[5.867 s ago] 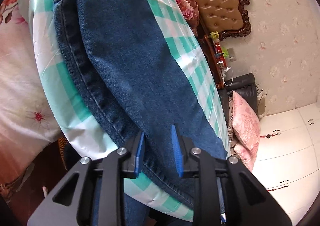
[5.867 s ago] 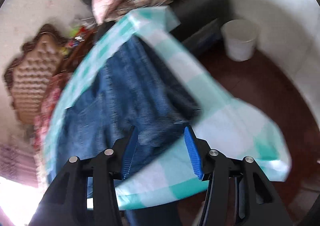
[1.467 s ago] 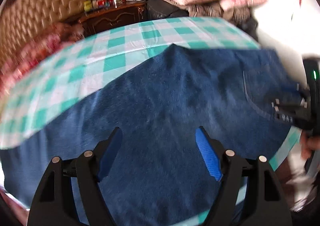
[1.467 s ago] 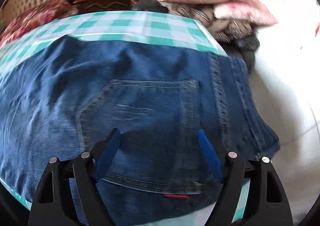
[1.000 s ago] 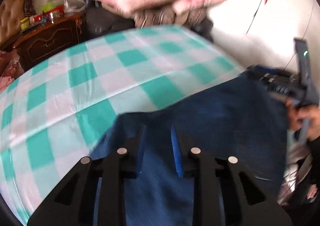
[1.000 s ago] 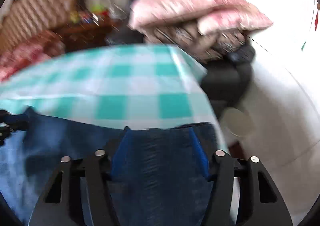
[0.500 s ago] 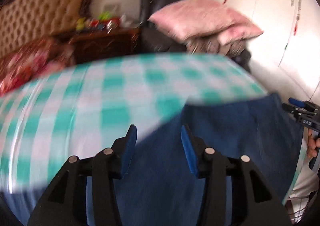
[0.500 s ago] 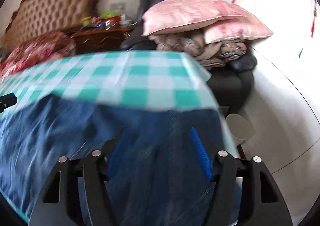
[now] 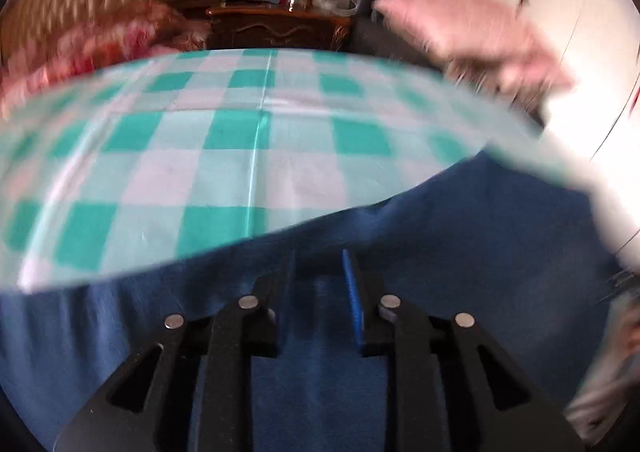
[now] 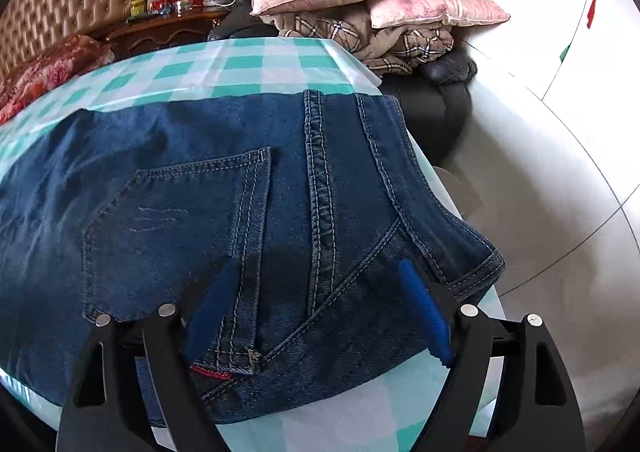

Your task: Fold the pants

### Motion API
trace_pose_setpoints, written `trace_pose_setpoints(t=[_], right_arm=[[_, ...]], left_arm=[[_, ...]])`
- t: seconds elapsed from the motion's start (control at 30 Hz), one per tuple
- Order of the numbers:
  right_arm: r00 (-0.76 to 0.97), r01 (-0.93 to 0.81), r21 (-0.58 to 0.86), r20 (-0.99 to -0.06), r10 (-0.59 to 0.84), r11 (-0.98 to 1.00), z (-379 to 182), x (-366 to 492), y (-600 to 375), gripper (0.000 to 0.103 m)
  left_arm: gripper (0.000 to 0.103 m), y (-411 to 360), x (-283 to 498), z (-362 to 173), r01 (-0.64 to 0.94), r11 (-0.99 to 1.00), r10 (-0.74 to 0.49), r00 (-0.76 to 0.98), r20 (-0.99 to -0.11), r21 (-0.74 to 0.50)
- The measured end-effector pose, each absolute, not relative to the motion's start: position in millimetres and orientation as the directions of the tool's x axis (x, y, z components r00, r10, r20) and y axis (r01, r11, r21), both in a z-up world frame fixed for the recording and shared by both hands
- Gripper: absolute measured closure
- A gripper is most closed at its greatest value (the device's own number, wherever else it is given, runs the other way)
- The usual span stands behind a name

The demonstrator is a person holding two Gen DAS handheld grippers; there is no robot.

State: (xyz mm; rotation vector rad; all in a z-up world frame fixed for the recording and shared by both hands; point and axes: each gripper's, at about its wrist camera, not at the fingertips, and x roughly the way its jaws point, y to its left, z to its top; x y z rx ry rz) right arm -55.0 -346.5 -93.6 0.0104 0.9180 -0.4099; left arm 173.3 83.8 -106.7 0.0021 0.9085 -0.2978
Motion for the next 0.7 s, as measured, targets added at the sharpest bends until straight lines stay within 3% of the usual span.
trace_pose_setpoints(t=[0.13,0.23,0.43,0.57,0.63,0.7], right_arm=[[0.495,0.381,-0.202,-0.78,-0.383,0.902,-92.1,-55.8,-349.5,0.023],[0.475,0.409,-0.262,-0.757,-0.449,0.874,-78.1,-57.0,-343.3,0.029],[0.629,0.216,-0.188,-0.724,-0.284,0.958,-38.8,-46.4,-279.4,0.028],[0.662,0.021,-0.136,-0.74,-0.115,0.991,-31.9,-22.2,-213.1,0.026],[0.664,-0.07,-0.121,-0.746,-0.044,0.99,-31.9,-5.5,-174.9,0.026],[0.658,-0.156,-0.099,-0.753,0.029,0.983,-34.1,10.3,-138.1,0.026]], left_arm=[[0.08,127.6,192.1,-100.3,0.003,0.994,-0.084,0.623,-0.777,-0.105],[0.08,165.5,173.9,-88.7,-0.016,0.975,-0.156,0.655,-0.74,-0.22],[0.08,244.2,119.9,-99.5,-0.043,0.989,-0.081,0.634,-0.769,-0.139],[0.07,364.9,111.6,-114.1,-0.296,0.955,0.199,0.576,-0.793,0.025],[0.07,411.3,100.1,-105.9,-0.417,0.908,0.28,0.556,-0.782,0.029],[0.062,456.1,70.3,-83.5,-0.529,0.848,0.34,0.582,-0.739,-0.026]])
